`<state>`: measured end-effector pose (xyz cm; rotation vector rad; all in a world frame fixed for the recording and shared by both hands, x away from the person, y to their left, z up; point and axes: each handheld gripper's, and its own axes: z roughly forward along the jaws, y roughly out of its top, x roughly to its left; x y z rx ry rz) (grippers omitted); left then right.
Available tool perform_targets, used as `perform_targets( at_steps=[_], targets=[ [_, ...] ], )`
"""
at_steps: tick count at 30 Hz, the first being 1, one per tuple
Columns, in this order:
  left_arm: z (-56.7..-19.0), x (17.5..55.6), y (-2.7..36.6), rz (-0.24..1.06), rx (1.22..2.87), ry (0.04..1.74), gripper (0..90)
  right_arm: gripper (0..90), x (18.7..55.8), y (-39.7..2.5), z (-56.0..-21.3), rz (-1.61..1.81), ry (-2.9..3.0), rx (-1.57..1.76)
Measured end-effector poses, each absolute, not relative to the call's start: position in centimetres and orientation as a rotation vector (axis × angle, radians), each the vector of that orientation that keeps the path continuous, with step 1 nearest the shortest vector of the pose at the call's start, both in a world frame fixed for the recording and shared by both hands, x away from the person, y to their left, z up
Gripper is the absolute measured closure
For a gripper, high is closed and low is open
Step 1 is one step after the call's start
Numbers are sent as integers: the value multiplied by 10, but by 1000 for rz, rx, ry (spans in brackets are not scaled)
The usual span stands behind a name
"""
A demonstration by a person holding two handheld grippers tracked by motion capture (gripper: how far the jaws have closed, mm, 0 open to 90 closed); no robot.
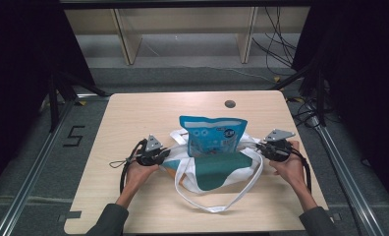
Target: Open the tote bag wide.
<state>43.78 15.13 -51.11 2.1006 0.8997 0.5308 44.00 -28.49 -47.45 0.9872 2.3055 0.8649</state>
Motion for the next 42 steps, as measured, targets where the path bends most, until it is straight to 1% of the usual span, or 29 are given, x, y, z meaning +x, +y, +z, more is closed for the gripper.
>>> perform_targets(
  at_steps=[2,5,6,8,9,10,11,12,13,14,17,19,21,24,27,29,30,31,32,33,35,36,38,41,42],
  targets=[
    [-516,439,149,507,2094,932,833,882,443,-285,-479,865,2316,1007],
    [-514,437,149,532,2103,922,828,882,446,-287,-484,892,2320,1035],
    [-515,437,149,530,2090,927,825,882,448,-289,-485,888,2316,999],
    [-513,437,151,527,2077,949,801,880,446,-288,-484,902,2303,1029],
    [-512,437,152,538,2072,951,751,876,446,-288,-484,896,2296,1014],
    [-509,437,156,532,2079,961,695,852,445,-287,-483,897,2292,1034],
    [-507,437,157,532,2075,965,646,780,446,-289,-479,886,2286,1041],
    [-505,436,157,523,2032,988,618,734,446,-290,-477,892,2266,1066],
    [-501,435,161,539,2058,981,580,701,445,-291,-472,903,2264,1115],
    [-497,435,161,544,2043,991,542,681,446,-294,-468,943,2243,1118],
    [-485,433,160,572,2032,990,473,618,441,-302,-444,1029,2203,1132],
    [-477,431,157,568,1965,998,430,607,434,-306,-422,1098,2164,1108],
    [-467,428,156,568,1971,972,412,601,426,-307,-406,1147,2137,1081],
    [-455,424,148,617,1978,927,416,579,414,-303,-387,1220,2151,1050],
    [-446,422,138,597,1986,863,424,556,400,-289,-379,1278,2236,987],
    [-441,424,133,622,2012,822,425,538,391,-277,-380,1290,2321,930],
    [-439,426,131,614,2013,816,424,526,390,-273,-381,1279,2355,870],
    [-439,428,129,576,1986,832,420,517,387,-267,-383,1280,2380,850],
    [-439,432,130,542,2018,808,419,512,385,-261,-384,1282,2413,849],
    [-442,434,129,510,2014,821,420,500,385,-256,-386,1291,2436,796],
    [-449,441,127,518,2019,855,424,489,384,-247,-392,1305,2503,760],
    [-453,446,126,492,2014,863,428,484,385,-245,-394,1295,2517,756],
    [-458,453,122,439,2000,871,445,482,388,-241,-399,1241,2551,748],
    [-461,461,115,442,2012,865,488,476,389,-241,-403,1236,2561,740],
    [-461,462,114,447,2001,859,522,479,390,-241,-405,1235,2566,712]
  ],
)
